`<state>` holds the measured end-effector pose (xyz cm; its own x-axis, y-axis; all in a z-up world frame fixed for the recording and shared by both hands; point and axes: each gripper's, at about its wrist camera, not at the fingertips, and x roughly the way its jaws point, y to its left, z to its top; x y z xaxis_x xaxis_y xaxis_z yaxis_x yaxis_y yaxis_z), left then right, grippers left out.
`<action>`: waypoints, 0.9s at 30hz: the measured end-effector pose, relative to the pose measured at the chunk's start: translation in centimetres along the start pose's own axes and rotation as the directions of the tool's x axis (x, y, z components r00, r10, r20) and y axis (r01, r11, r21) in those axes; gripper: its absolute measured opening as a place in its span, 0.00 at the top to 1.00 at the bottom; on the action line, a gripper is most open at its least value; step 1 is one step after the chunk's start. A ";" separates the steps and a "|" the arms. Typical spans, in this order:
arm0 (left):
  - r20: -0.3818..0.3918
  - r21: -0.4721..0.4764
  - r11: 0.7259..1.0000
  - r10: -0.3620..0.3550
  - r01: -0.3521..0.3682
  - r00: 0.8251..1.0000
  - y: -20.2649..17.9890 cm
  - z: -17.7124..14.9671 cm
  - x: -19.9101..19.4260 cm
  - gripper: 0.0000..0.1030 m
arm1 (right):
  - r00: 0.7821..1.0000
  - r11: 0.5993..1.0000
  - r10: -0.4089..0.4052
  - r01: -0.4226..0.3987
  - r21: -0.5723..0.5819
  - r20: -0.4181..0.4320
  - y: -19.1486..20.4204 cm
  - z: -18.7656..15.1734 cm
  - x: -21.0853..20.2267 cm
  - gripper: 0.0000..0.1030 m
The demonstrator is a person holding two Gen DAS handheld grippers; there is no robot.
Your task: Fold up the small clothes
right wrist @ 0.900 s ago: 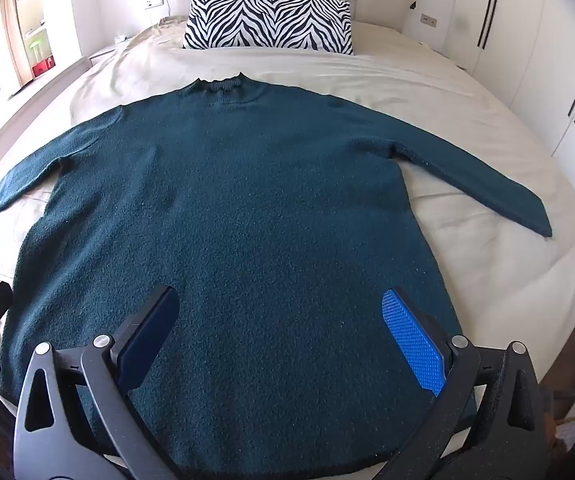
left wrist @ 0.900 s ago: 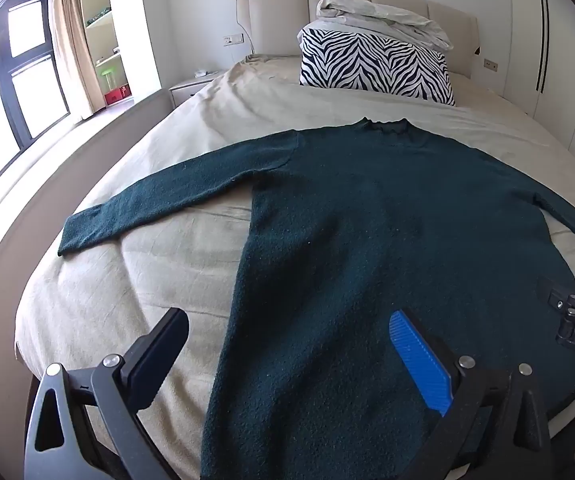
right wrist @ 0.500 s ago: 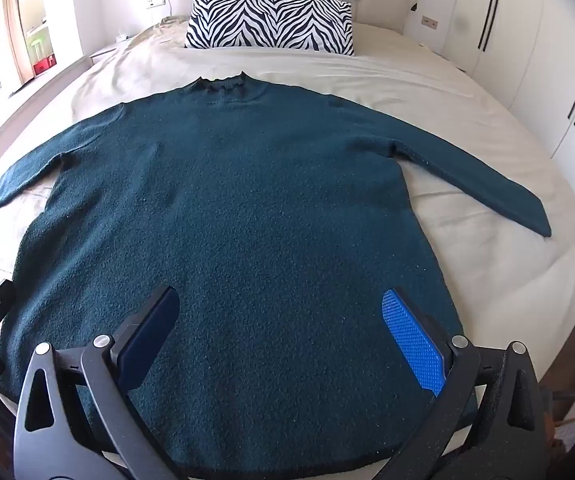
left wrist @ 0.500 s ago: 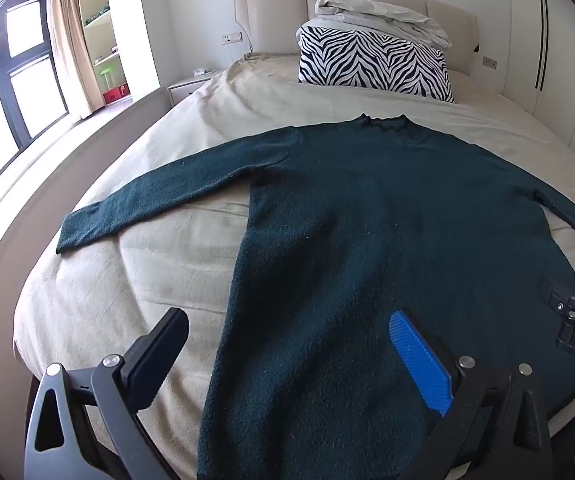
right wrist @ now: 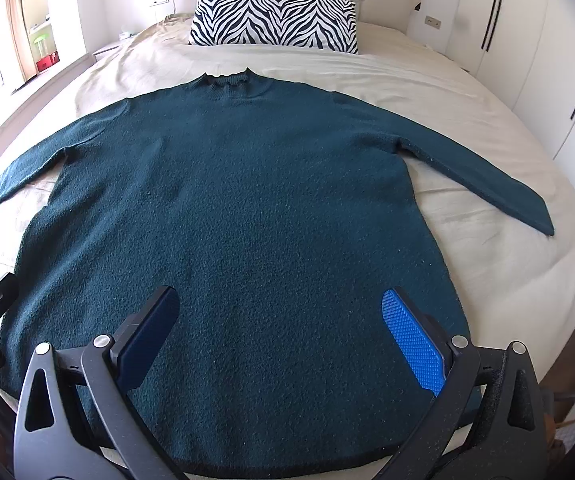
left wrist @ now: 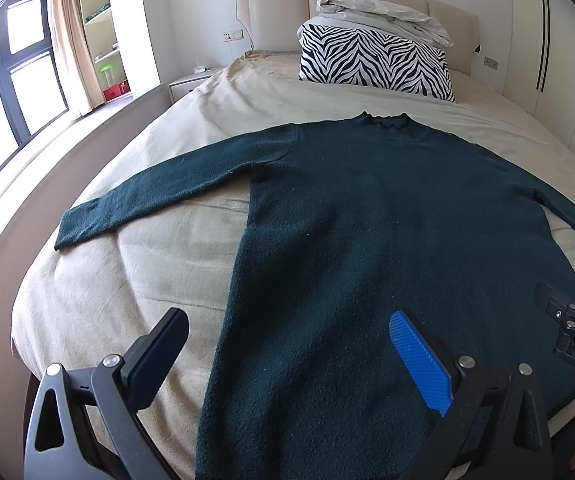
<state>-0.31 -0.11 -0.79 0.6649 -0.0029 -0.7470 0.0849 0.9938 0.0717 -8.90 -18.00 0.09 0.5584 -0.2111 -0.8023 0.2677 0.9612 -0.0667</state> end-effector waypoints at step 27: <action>-0.007 0.001 1.000 -0.006 0.006 1.000 -0.1 -0.3 0.2 0.00 | 1.000 1.000 0.001 -0.001 -0.001 -0.005 0.3 -0.5 0.3 0.00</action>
<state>-0.36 -0.19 -1.16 0.6594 -0.0083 -0.7518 0.0898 0.9936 0.0679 -9.07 -17.67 -0.48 0.5545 -0.2097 -0.8053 0.2669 0.9614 -0.0665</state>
